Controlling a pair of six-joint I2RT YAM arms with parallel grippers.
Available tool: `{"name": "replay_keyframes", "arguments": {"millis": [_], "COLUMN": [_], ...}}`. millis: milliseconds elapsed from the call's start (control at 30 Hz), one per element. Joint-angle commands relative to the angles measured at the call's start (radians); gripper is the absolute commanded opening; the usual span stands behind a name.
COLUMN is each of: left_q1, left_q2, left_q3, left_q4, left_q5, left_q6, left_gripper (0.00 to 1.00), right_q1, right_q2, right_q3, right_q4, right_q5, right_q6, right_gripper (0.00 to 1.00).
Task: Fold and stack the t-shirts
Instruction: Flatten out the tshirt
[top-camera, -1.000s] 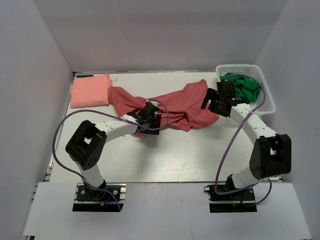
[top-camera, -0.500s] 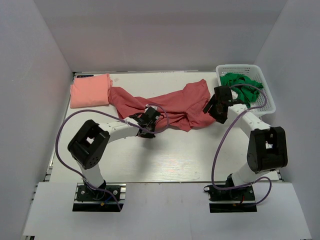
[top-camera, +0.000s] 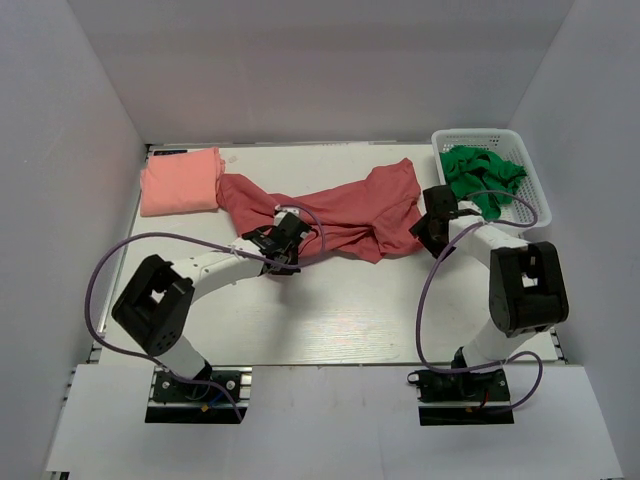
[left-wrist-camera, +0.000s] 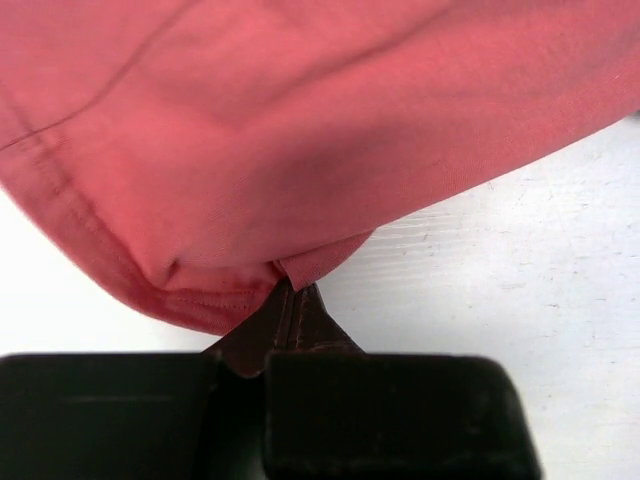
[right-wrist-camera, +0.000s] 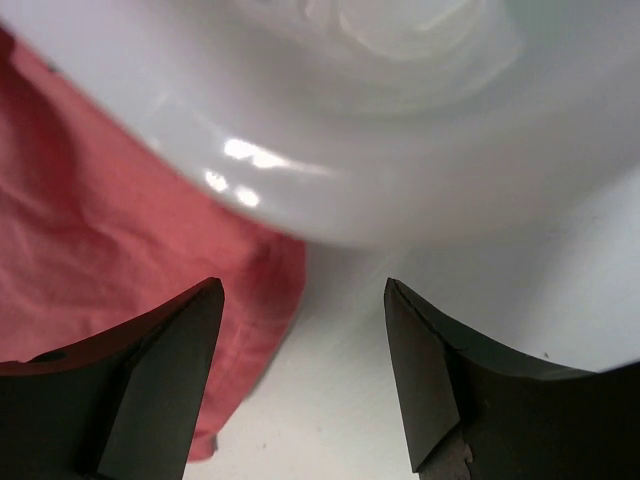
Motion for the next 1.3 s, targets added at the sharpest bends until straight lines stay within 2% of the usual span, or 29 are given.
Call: {"name": "replay_keyframes", "arguments": {"millis": [0, 200, 367, 400, 467, 500, 533, 733, 933, 1067, 1167, 1267], "left_q1": [0.005, 0.005, 0.005, 0.005, 0.005, 0.005, 0.005, 0.005, 0.005, 0.005, 0.005, 0.005], "left_q2": [-0.079, -0.138, -0.176, -0.176, -0.197, -0.198, -0.208, -0.242, -0.334, -0.466, -0.523, -0.570], "left_q3": [-0.025, -0.034, -0.034, -0.034, -0.034, -0.034, -0.023, 0.042, 0.119, 0.162, 0.217, 0.299], "left_q4": [-0.054, -0.077, -0.097, -0.097, -0.097, -0.097, -0.097, -0.106, -0.146, -0.109, -0.068, -0.045], "left_q5": [-0.058, -0.058, -0.078, -0.078, -0.087, -0.087, -0.087, -0.147, -0.244, -0.328, -0.417, -0.555], "left_q6": [-0.019, -0.030, -0.039, -0.039, -0.039, -0.039, -0.039, -0.028, 0.038, 0.107, 0.177, 0.246], "left_gripper": [0.00, 0.00, 0.00, 0.00, 0.00, 0.00, 0.00, 0.00, 0.00, 0.00, 0.00, 0.00], "right_q1": [0.004, 0.007, 0.013, 0.013, 0.013, 0.013, 0.016, 0.033, 0.045, 0.037, 0.034, 0.033], "right_q2": [0.040, 0.133, 0.176, 0.178, 0.184, 0.184, 0.175, 0.023, -0.321, -0.428, -0.501, -0.532], "right_q3": [0.027, 0.074, 0.087, 0.087, 0.088, 0.087, 0.090, 0.013, -0.062, 0.016, 0.143, 0.357], "right_q4": [0.068, 0.076, 0.117, 0.122, 0.149, 0.152, 0.145, 0.172, 0.194, 0.180, 0.186, 0.191], "right_q5": [0.070, 0.055, 0.035, 0.029, 0.018, 0.020, 0.014, 0.056, 0.119, 0.156, 0.236, 0.332], "right_q6": [0.038, 0.038, 0.043, 0.047, 0.046, 0.046, 0.055, -0.003, -0.075, -0.161, -0.239, -0.346], "right_gripper": [0.71, 0.69, 0.60, 0.51, 0.40, 0.24, 0.00, 0.00, 0.00, 0.00, 0.00, 0.00]}}
